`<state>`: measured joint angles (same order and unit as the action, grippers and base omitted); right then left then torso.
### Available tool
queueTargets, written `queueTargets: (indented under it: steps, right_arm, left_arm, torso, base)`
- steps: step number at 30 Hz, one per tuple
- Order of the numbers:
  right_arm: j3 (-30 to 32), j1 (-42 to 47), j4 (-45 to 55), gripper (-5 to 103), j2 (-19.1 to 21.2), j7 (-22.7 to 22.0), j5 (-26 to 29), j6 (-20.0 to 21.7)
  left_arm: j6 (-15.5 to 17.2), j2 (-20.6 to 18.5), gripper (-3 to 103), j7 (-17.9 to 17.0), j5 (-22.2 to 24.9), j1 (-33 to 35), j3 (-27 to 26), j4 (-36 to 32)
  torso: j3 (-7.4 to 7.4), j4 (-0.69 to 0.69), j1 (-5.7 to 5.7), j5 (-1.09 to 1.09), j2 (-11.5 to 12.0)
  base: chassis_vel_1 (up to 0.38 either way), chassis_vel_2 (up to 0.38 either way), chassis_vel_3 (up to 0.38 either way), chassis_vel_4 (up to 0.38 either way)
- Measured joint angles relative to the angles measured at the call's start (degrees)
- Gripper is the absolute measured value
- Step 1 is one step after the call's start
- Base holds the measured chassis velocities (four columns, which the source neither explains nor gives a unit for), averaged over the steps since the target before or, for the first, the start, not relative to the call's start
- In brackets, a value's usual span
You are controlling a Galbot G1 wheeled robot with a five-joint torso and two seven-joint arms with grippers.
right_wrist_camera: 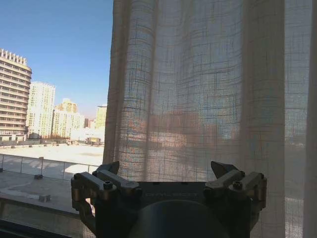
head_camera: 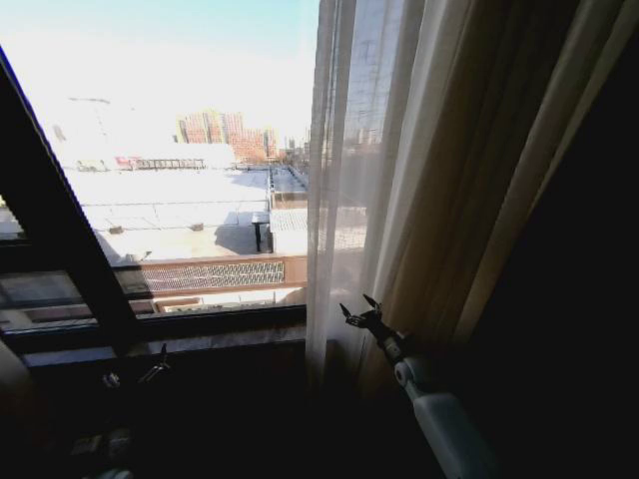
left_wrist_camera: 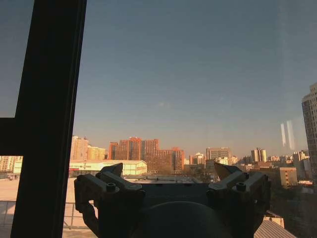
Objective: Open the curtains by pulling them apart, changing their state from closed to fully open.
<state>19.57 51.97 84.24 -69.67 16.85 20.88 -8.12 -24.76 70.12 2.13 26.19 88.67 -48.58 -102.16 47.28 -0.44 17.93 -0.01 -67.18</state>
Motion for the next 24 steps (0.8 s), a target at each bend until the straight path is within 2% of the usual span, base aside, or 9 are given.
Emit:
queueTargets:
  steps: [10, 16, 19, 24]
  right_arm:
    - [-0.42, -0.72, -1.33, 100, -0.44, -1.09, -2.45, 0.02]
    - [-2.62, -2.47, -2.56, 100, -1.6, -5.06, -3.47, -0.98]
    - [-4.04, -5.51, -4.17, 100, -2.63, -8.53, -6.09, -0.06]
    - [-5.12, -8.81, -6.44, 100, -3.46, -11.4, -8.45, 0.93]
  left_arm:
    - [0.0, 0.0, 100, 0.01, 0.0, 0.0, 0.0, 0.0]
    - [0.0, 0.0, 100, 0.0, 0.0, 0.01, 0.0, 0.0]
    - [0.0, 0.0, 100, 0.01, 0.0, 0.0, 0.0, 0.0]
    - [0.0, 0.0, 100, 0.01, 0.0, 0.0, 0.0, 0.0]
  torso:
    - [-0.01, -0.01, -0.01, 0.02, 0.0]
    - [-0.01, 0.0, -0.02, 0.0, -0.01]
    - [0.0, 0.0, 0.01, 0.01, 0.0]
    - [0.0, 0.0, 0.01, 0.01, -0.01]
  base:
    - [-0.034, 0.031, 0.027, -0.033]
    - [0.0, 0.0, 0.0, 0.0]
    - [0.0, 0.0, 0.0, 0.0]
    - [0.0, 0.0, 0.0, 0.0]
